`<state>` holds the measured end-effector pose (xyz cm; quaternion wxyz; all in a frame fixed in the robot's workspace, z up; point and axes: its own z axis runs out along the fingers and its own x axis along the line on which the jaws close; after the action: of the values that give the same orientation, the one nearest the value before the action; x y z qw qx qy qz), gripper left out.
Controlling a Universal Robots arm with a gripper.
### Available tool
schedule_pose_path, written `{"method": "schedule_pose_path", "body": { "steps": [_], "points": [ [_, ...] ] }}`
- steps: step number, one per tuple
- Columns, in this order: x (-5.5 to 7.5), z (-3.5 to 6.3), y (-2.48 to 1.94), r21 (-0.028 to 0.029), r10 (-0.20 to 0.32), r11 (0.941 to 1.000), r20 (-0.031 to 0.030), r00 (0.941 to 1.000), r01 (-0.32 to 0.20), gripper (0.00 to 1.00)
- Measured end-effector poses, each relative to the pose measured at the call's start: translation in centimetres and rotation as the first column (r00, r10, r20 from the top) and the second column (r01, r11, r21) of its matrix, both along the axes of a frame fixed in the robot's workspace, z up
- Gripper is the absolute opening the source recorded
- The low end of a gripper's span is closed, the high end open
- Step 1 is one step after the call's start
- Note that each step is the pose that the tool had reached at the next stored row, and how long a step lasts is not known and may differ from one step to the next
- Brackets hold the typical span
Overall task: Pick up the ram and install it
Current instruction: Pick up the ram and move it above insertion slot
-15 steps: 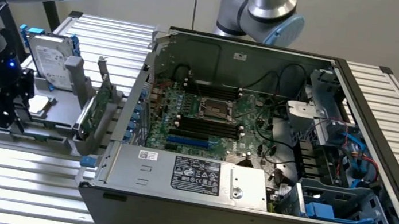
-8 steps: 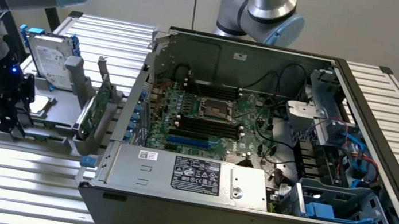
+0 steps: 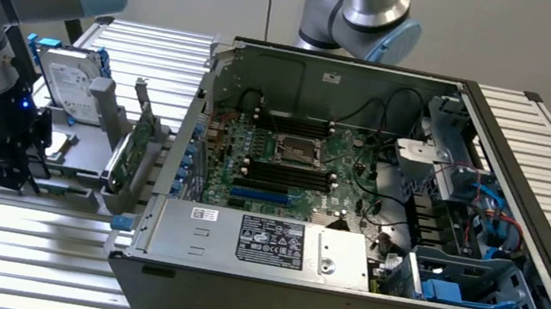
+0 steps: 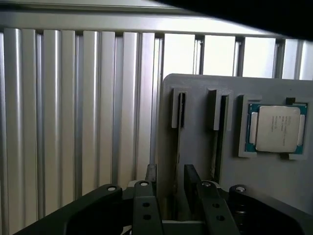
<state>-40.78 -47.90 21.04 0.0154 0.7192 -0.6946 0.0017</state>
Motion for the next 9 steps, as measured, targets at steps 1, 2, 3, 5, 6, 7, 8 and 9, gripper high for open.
{"method": "schedule_pose_path", "body": {
  "steps": [1,2,3,5,6,7,8,9],
  "points": [
    [0.01,-0.14,0.0,0.0001,0.0,1.0,0.0,1.0,0.0,0.36],
    [0.01,-0.29,0.0,0.0005,0.001,1.0,0.0,1.0,-0.001,0.36],
    [0.02,-0.43,0.0,0.0012,0.001,1.0,0.0001,1.0,-0.001,0.36],
    [0.01,-0.6,-0.01,0.003,0.002,1.0,-0.0001,1.0,-0.002,0.36],
    [0.01,-0.66,-0.01,0.0047,0.003,1.0,-0.0001,1.0,-0.003,0.36],
    [0.02,-0.72,-0.01,0.0075,0.003,1.0,-0.0002,1.0,-0.003,0.36],
    [0.02,-0.79,-0.01,0.0119,0.004,0.9999,-0.0001,1.0,-0.004,0.36],
    [0.02,-0.87,-0.01,0.0175,0.004,0.9998,0.0001,1.0,-0.004,0.36]
  ]
}}
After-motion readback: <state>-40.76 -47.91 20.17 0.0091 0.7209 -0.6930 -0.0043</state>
